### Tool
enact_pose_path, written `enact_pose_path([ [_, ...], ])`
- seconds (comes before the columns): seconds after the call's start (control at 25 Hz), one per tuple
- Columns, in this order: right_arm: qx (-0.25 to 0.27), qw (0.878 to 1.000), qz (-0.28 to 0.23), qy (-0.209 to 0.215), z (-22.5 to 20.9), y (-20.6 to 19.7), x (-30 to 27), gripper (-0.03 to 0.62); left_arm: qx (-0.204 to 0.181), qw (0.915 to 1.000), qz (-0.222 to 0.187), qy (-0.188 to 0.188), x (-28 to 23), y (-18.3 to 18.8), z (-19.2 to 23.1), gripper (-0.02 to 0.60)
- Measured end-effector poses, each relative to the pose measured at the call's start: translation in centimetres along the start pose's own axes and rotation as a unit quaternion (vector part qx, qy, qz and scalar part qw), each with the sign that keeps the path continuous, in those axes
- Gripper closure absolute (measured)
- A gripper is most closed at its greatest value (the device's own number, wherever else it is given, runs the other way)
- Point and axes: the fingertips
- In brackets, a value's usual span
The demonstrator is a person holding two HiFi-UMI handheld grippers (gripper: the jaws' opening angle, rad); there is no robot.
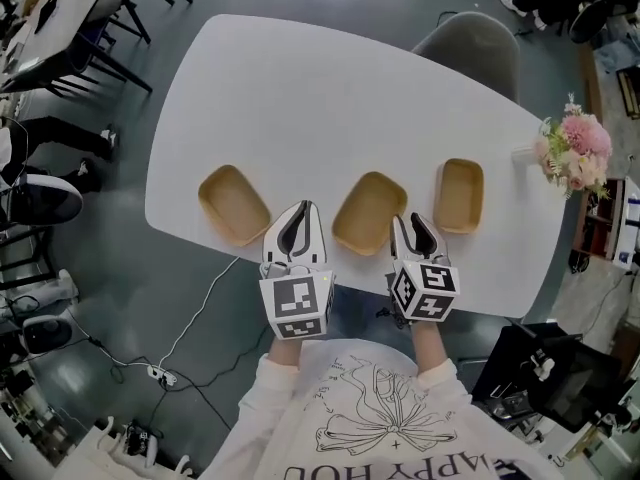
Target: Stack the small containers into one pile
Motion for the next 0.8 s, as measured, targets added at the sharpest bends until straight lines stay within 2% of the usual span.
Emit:
enact_pose_path([
  [0.44, -0.046, 0.998, 0.045, -0.018, -0.8, -5.3, -1.1, 0.436, -0.019, 0.9978, 0.048, -0.042, -1.7, -4.1, -2.3, 0.565],
  [0.64, -0.049, 0.996, 0.071, -0.014, -0.1, -6.8, -2.4, 0.437, -0.019, 0.9972, 0.055, -0.047, -2.4, -4.6, -1.4, 0.565],
  [0.8, -0.063, 0.995, 0.073, -0.026, -0.5, -7.1, -2.5, 0.481, -0.021, 0.9972, 0.056, -0.045, -2.6, -4.7, -0.8, 0.565],
])
Point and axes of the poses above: the fingertips, and each gripper's own axes: x backward along the fingers, z to its left, y out of its top, and after that the axes turned 15 degrees about y, right-handed
